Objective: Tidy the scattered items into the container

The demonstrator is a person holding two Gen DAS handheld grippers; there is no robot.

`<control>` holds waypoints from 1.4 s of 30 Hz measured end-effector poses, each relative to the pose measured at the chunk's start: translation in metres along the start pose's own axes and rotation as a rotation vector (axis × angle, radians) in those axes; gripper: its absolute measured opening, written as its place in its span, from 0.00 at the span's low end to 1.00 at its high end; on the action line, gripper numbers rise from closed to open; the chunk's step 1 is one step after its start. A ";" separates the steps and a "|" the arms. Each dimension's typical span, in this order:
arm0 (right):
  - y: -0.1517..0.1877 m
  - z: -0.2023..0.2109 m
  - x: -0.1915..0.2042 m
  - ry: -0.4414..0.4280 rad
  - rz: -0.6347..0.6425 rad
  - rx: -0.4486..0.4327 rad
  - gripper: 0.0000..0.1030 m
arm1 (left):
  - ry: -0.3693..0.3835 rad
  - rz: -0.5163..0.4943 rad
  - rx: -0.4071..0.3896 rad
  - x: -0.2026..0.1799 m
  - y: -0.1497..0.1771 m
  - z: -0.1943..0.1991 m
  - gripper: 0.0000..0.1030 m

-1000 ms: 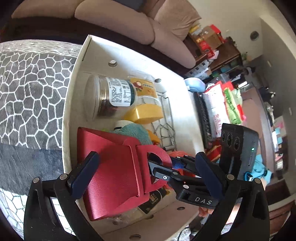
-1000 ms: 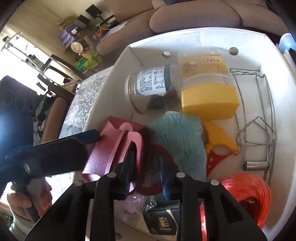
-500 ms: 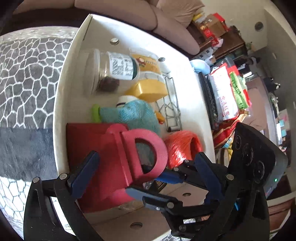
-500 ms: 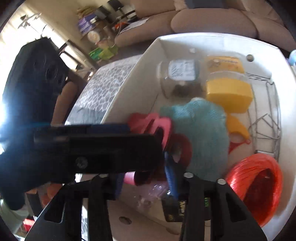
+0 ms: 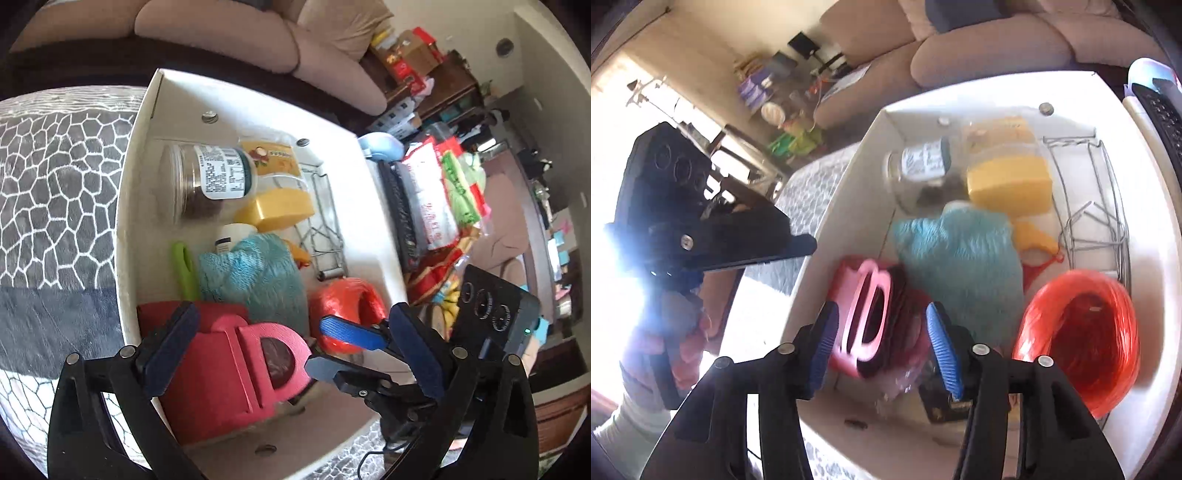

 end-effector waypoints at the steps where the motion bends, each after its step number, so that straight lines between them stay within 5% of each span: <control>1: -0.005 -0.009 0.001 0.024 0.000 0.007 0.52 | -0.004 0.011 0.037 0.004 0.002 -0.011 1.00; 5: 0.006 -0.045 0.008 0.171 0.119 0.123 0.37 | -0.079 -0.061 0.105 -0.004 0.018 -0.024 0.94; 10: 0.027 -0.047 0.000 0.168 0.136 0.153 0.37 | -0.059 -0.099 0.105 -0.016 0.038 -0.015 0.96; 13: 0.034 -0.031 -0.001 0.145 0.112 0.088 0.42 | -0.082 -0.150 0.037 -0.029 0.045 0.005 0.97; 15: 0.040 -0.012 0.002 0.150 0.108 0.031 0.54 | -0.085 -0.162 -0.002 -0.036 0.053 0.022 0.99; 22: 0.079 0.032 0.007 0.275 0.144 -0.106 0.65 | -0.195 -0.251 -0.086 -0.060 0.108 0.066 1.00; 28: 0.101 0.051 -0.004 0.378 0.140 -0.165 0.78 | -0.319 -0.268 -0.048 -0.062 0.153 0.055 1.00; 37: 0.129 0.069 0.018 0.434 0.121 -0.262 0.87 | -0.415 -0.280 -0.085 -0.076 0.179 0.067 1.00; 42: 0.143 0.091 0.035 0.444 0.119 -0.316 1.00 | -0.439 -0.294 -0.110 -0.092 0.192 0.089 1.00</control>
Point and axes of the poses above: each gripper's, at about its wrist camera, not at the fingertips, and z roughly against the way its jaws point, x to its left, y to its underside, the point moved 1 cm from there along -z, roughly the way its jaws point, and after that the axes turned 14 degrees about -z, right-handed, at the moved point
